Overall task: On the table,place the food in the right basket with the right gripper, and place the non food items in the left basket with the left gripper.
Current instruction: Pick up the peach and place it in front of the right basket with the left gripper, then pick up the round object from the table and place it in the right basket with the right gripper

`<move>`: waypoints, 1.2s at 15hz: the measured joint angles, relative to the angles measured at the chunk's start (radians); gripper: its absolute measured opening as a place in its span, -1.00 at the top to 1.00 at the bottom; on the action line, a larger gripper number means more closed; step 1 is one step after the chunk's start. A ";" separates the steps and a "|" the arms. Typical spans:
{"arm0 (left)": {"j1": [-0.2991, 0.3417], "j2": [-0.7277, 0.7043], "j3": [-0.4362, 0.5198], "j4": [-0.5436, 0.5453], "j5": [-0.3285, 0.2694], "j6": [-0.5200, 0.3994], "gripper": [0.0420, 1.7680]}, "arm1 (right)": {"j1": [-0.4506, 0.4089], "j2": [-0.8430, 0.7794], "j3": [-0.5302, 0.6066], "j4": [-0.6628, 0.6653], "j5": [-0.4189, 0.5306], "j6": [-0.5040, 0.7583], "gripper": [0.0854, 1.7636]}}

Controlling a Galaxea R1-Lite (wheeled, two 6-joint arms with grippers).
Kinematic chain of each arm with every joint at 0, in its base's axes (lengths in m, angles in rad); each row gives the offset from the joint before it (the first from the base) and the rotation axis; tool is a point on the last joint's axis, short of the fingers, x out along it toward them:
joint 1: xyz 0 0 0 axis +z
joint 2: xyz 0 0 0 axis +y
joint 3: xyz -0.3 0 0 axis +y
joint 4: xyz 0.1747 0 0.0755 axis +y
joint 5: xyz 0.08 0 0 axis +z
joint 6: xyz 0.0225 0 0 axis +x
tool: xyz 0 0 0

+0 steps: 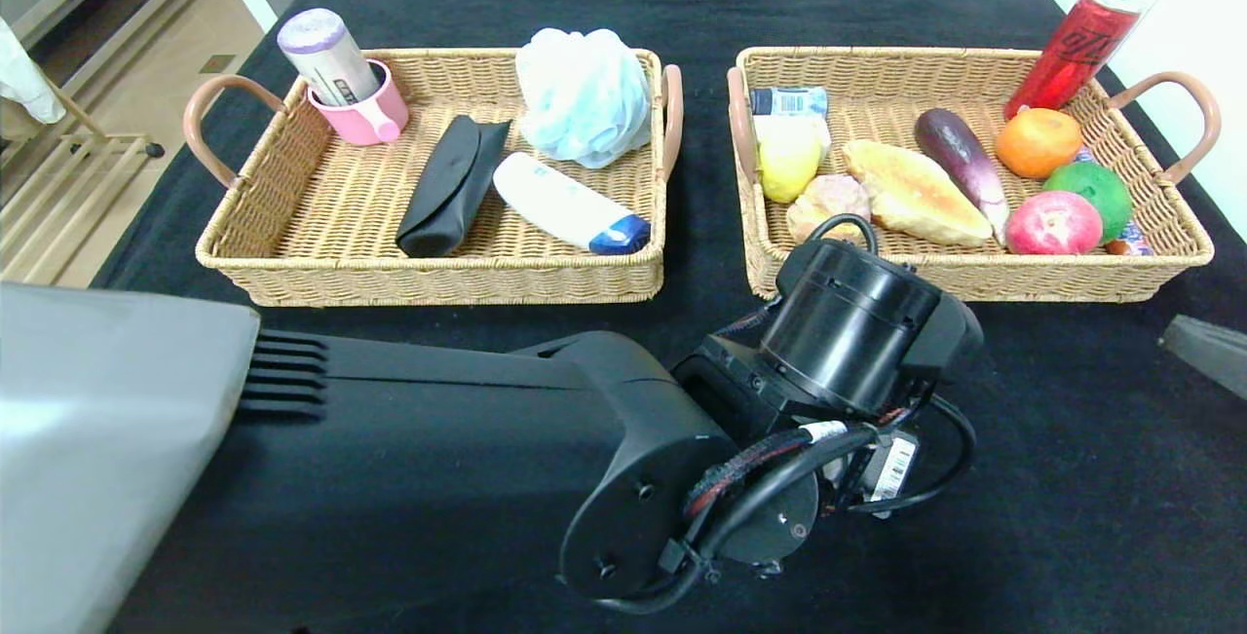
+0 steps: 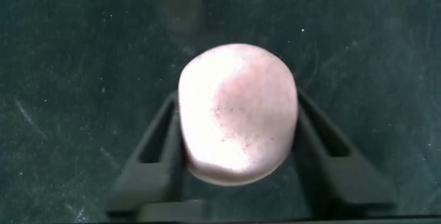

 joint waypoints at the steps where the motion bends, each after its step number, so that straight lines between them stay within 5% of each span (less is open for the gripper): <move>1: 0.000 -0.003 0.001 0.002 0.001 0.000 -0.24 | 0.000 0.000 -0.001 0.000 0.000 -0.001 -0.94; 9: -0.013 -0.083 0.047 0.013 0.059 0.006 -0.69 | -0.001 -0.023 -0.014 0.011 -0.001 0.001 -0.94; 13: 0.001 -0.245 0.240 -0.007 0.049 0.049 -0.79 | -0.007 -0.007 -0.037 0.106 -0.001 0.001 -0.94; 16: 0.063 -0.426 0.452 -0.080 -0.035 0.126 -0.83 | 0.000 0.031 -0.042 0.118 -0.001 0.009 -0.94; 18: 0.140 -0.564 0.602 -0.174 -0.159 0.181 -0.86 | 0.010 0.064 -0.041 0.139 -0.005 0.016 -0.94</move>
